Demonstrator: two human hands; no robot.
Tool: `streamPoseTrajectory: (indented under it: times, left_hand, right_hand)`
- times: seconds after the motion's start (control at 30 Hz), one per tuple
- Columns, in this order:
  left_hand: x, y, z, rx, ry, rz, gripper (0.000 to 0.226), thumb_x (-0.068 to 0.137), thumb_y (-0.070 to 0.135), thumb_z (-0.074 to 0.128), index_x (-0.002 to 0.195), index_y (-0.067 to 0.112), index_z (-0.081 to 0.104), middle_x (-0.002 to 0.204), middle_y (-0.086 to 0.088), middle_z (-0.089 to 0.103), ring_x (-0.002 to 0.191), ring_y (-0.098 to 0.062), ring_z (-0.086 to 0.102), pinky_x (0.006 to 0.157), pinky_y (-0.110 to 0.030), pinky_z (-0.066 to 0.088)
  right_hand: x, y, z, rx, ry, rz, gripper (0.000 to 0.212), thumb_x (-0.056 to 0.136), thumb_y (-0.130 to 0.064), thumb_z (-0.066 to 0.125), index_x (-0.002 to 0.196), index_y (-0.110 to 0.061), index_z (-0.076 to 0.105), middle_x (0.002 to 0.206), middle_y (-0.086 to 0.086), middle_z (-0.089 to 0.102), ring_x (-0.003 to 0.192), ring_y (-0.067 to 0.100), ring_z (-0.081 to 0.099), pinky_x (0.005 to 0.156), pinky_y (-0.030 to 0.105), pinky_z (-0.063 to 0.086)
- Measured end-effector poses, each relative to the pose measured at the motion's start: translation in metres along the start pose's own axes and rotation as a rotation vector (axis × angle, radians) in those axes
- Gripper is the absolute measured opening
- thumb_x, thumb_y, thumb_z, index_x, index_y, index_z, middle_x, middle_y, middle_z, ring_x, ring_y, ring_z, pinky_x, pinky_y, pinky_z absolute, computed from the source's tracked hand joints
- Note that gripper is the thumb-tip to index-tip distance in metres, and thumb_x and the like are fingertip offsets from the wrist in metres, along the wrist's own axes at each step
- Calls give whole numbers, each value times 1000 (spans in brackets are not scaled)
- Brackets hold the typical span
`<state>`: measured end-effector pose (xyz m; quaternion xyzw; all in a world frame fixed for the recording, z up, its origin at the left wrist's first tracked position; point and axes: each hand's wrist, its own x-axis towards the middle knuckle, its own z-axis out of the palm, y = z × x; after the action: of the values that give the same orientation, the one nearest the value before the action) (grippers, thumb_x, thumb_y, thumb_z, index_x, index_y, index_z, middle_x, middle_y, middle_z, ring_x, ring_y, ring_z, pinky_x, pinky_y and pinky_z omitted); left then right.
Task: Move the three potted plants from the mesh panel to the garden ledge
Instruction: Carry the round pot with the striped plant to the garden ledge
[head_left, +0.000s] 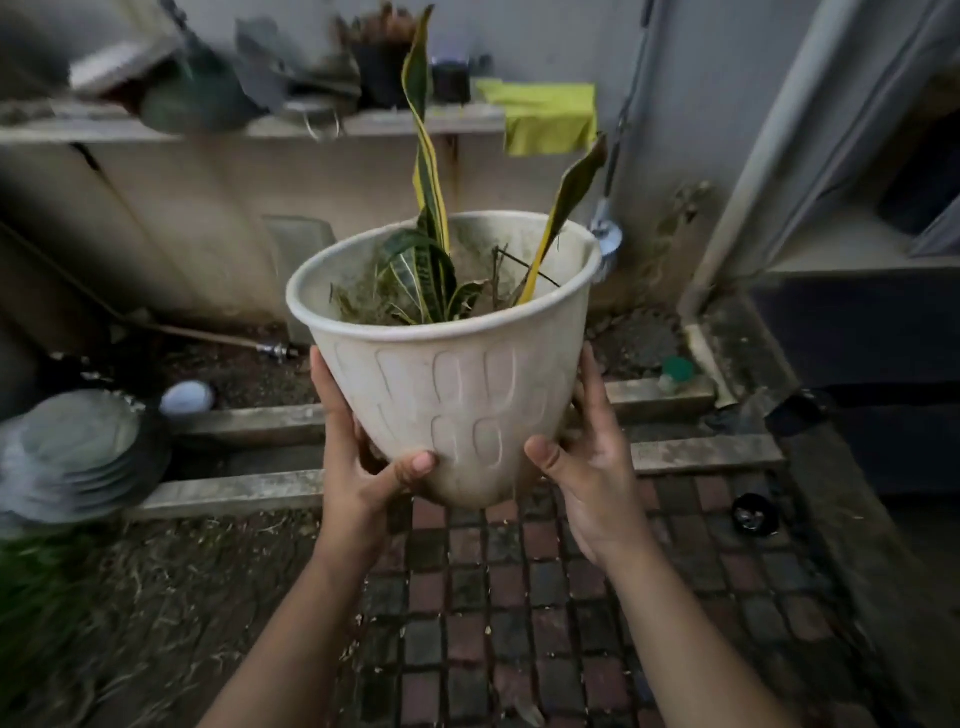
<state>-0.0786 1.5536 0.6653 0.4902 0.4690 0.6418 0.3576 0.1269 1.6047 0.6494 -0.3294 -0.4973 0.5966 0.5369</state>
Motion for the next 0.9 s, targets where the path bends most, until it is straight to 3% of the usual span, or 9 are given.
streamPoseTrajectory:
  times: [0.07, 0.17, 0.33, 0.47, 0.6, 0.77, 0.83, 0.9]
  left_hand:
    - [10, -66, -13, 21, -8, -4, 134, 64, 57, 91, 166, 42, 3, 176, 2, 17, 159, -23, 31, 125, -64, 31]
    - [16, -177, -40, 59, -47, 5, 133, 67, 54, 90, 165, 41, 2, 176, 1, 17, 159, -24, 31, 125, -64, 31]
    - [2, -354, -78, 88, -130, 26, 131, 70, 25, 81, 168, 26, -6, 176, -4, 18, 159, -26, 31, 126, -62, 32]
    - [-20, -466, -93, 82, -142, 31, 133, 70, 23, 83, 167, 22, -7, 176, -4, 18, 160, -26, 30, 127, -60, 31]
    - [-40, -550, -101, 86, -105, 21, 133, 68, 27, 84, 167, 25, -5, 176, -4, 20, 160, -27, 30, 127, -61, 30]
    - [-59, -616, -111, 100, -107, 11, 141, 64, 58, 91, 166, 31, -3, 176, -2, 19, 161, -27, 28, 126, -63, 30]
    - [-66, -635, -111, 128, -96, 8, 137, 62, 50, 92, 162, 40, -2, 175, 10, 17, 160, -15, 28, 126, -57, 33]
    - [-72, -656, -112, 182, -108, 20, 131, 66, 34, 85, 162, 32, -4, 170, 9, 20, 155, -4, 32, 125, -43, 39]
  right_hand:
    - [17, 68, -9, 27, 8, 4, 90, 73, -35, 92, 145, -61, 46, 150, -25, 55, 137, 11, 57, 98, 31, 57]
    - [32, 182, -24, 55, 15, -9, 87, 77, -26, 89, 144, -61, 46, 149, -22, 57, 138, 10, 57, 99, 32, 57]
    - [33, 361, -48, 64, 113, -24, 83, 78, -15, 83, 137, -64, 51, 160, -8, 48, 143, 20, 52, 113, 62, 45]
    - [22, 472, -67, 41, 169, -38, 84, 76, -19, 80, 139, -63, 46, 159, -2, 48, 144, 25, 51, 108, 73, 43]
    - [16, 562, -93, 44, 177, -39, 89, 80, -10, 77, 146, -57, 39, 160, -1, 47, 143, 22, 52, 111, 66, 45]
    - [16, 643, -115, 20, 150, -50, 92, 81, -5, 70, 153, -46, 31, 164, -2, 44, 143, 20, 52, 117, 62, 40]
    - [20, 665, -120, 16, 126, -53, 94, 78, -6, 70, 154, -43, 30, 164, -1, 43, 145, 22, 49, 119, 59, 38]
    - [25, 680, -125, -39, 113, -88, 99, 74, -7, 71, 157, -36, 26, 161, -4, 44, 145, 16, 48, 120, 47, 41]
